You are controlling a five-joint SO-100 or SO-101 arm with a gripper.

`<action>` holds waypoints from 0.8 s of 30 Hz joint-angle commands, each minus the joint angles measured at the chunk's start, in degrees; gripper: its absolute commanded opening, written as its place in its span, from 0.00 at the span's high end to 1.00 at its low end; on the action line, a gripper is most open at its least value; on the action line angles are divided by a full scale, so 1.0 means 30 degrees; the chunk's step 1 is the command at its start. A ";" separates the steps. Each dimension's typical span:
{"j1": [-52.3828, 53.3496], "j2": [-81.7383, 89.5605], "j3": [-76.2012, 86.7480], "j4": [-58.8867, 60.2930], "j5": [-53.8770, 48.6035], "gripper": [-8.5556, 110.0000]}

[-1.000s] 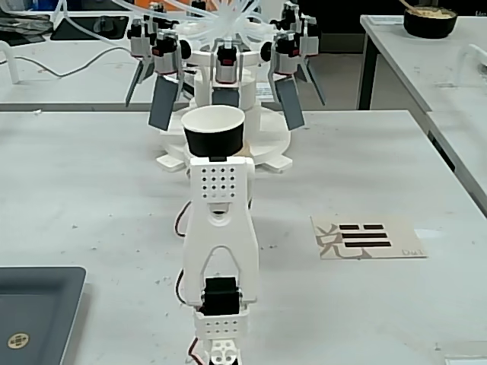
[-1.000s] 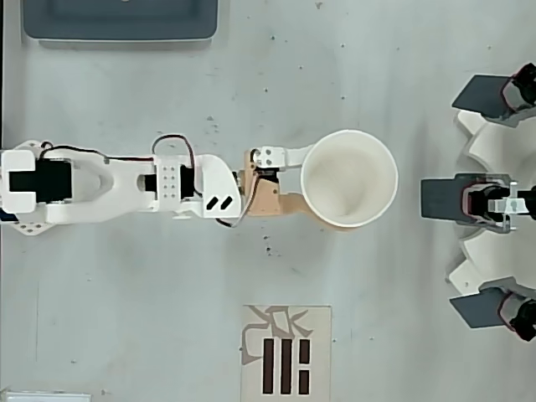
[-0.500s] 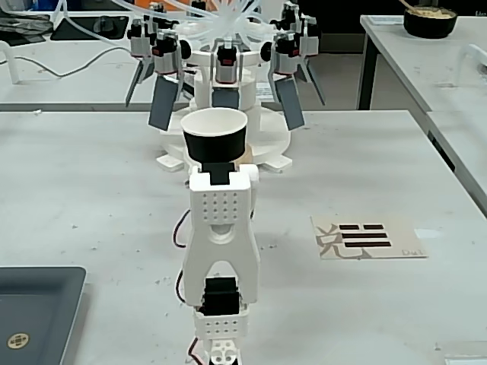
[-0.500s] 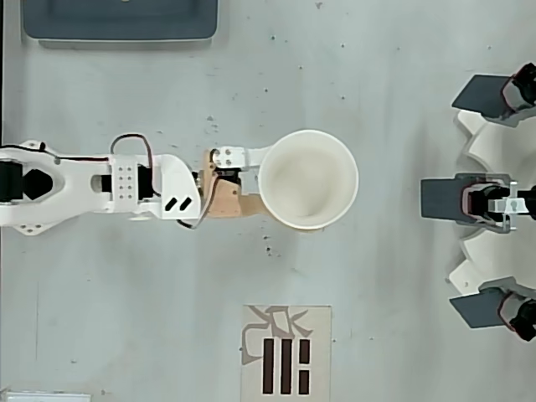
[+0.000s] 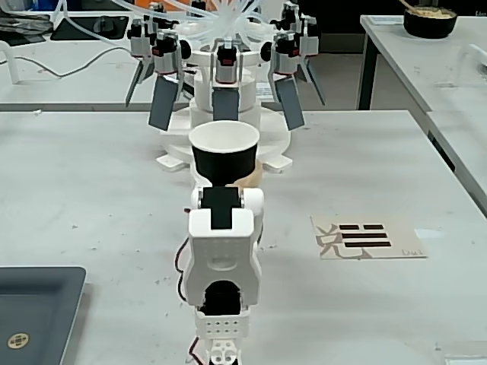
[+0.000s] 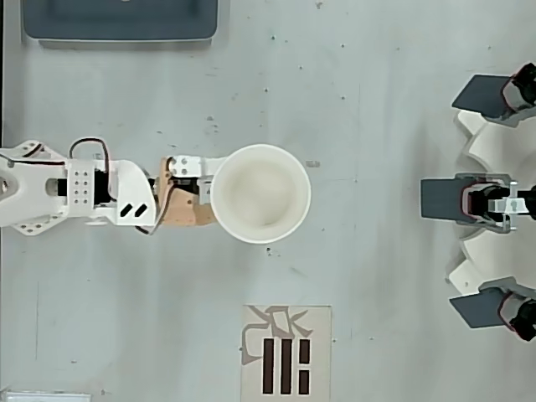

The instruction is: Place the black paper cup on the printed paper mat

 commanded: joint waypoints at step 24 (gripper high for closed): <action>0.5303 0.3721 0.2197 -0.0557 0.0381 0.86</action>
